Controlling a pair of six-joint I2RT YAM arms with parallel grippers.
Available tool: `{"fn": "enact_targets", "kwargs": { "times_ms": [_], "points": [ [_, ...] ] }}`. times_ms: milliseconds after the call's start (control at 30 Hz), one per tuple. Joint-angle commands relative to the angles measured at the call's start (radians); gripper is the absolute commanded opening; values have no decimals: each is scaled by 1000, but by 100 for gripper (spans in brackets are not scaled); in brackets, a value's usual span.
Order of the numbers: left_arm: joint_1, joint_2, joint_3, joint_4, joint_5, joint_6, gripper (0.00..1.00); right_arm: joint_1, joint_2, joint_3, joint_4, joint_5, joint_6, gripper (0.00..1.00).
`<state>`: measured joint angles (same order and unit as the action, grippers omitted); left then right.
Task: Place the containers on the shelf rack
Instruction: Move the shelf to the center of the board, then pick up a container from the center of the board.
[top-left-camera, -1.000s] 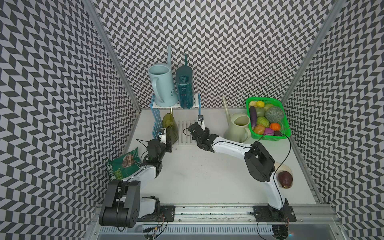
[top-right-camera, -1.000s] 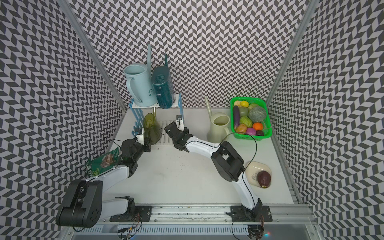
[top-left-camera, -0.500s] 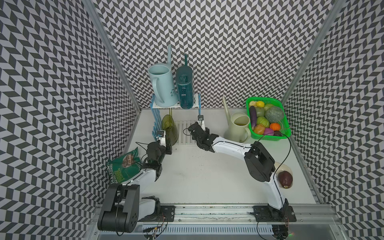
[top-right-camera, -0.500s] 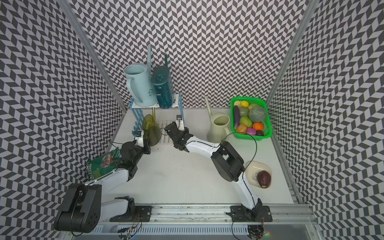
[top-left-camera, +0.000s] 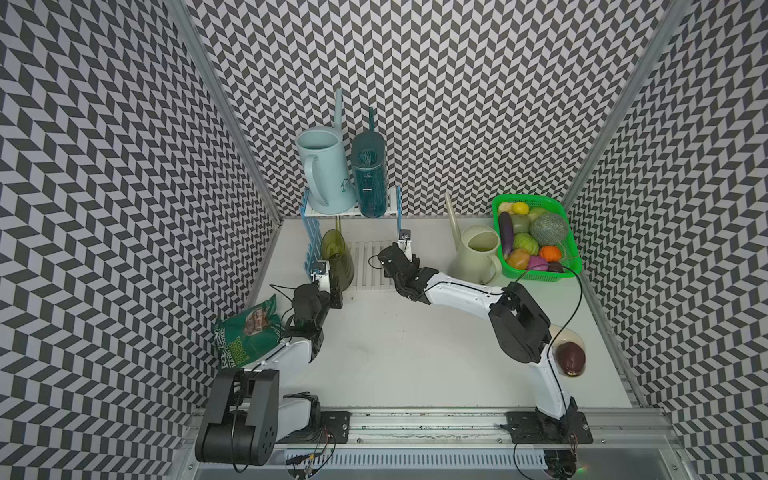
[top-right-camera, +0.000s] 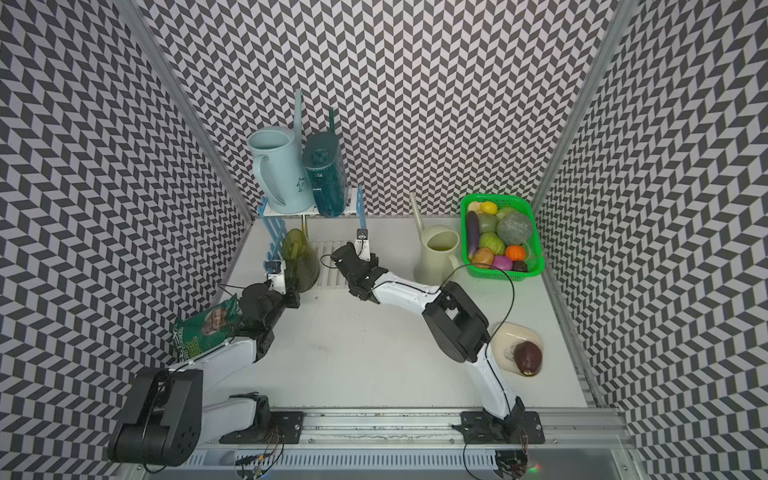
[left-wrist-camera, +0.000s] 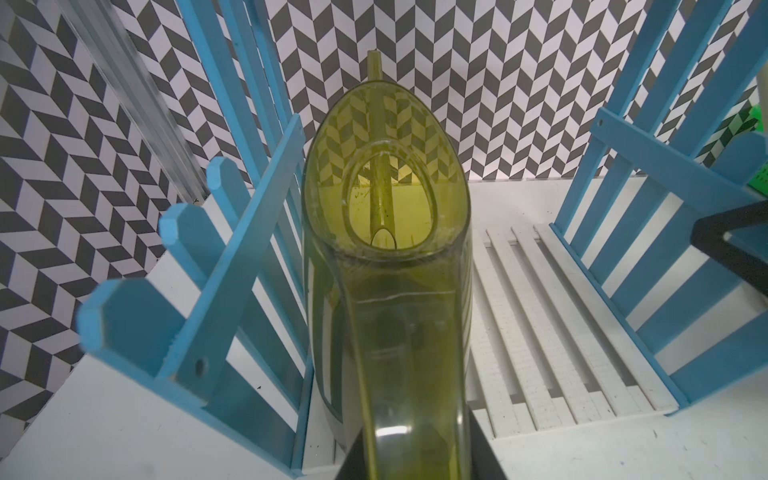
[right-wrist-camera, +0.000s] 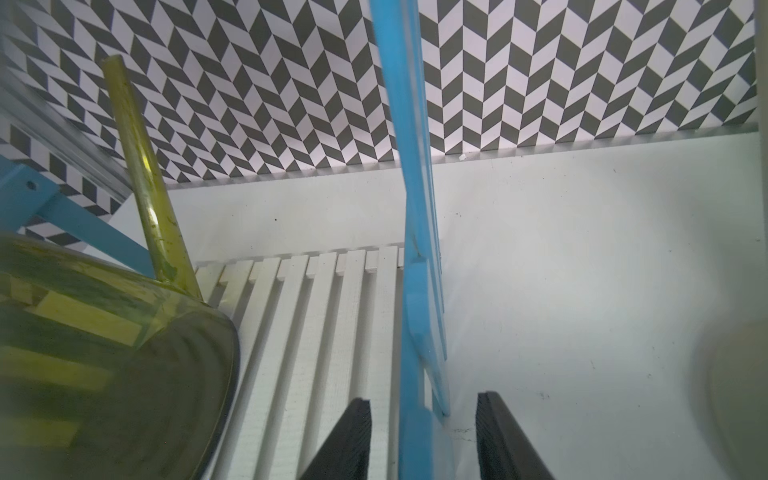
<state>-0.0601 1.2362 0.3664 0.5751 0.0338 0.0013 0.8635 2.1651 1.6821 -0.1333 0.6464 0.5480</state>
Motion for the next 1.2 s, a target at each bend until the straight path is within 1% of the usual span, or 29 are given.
{"fn": "enact_targets", "kwargs": {
  "times_ms": [0,67,133,200,267,400,533,667,833,933,1067,1100,1167],
  "points": [
    [11,-23,-6,25,-7,-3,29,4,-75,-9,41,-10,4,50],
    [12,-29,-6,18,-5,1,32,7,-87,-10,42,-16,0,55],
    [13,-41,-7,8,-2,6,39,13,-99,-10,45,-17,-5,59],
    [14,-56,-8,-2,-1,7,44,19,-111,-11,45,-20,-7,63],
    [14,-73,-12,-12,4,10,44,23,-124,-14,47,-25,-7,66],
    [16,-103,-16,-30,9,26,50,27,-157,-44,59,-33,-6,71],
    [19,-126,-16,-65,14,41,51,33,-213,-98,82,-37,-4,74],
    [20,-185,-12,-138,36,64,54,46,-284,-169,99,-39,-8,79],
    [22,-316,0,-282,52,113,62,64,-440,-313,149,-52,-36,84],
    [24,-420,12,-389,57,158,68,66,-540,-406,152,-65,-62,87],
    [28,-559,30,-534,89,214,80,61,-718,-542,87,-31,-106,93],
    [27,-595,40,-574,111,227,85,52,-790,-595,70,-23,-129,95],
    [27,-626,62,-622,140,241,94,17,-904,-671,43,-36,-163,98]
  ]
}}
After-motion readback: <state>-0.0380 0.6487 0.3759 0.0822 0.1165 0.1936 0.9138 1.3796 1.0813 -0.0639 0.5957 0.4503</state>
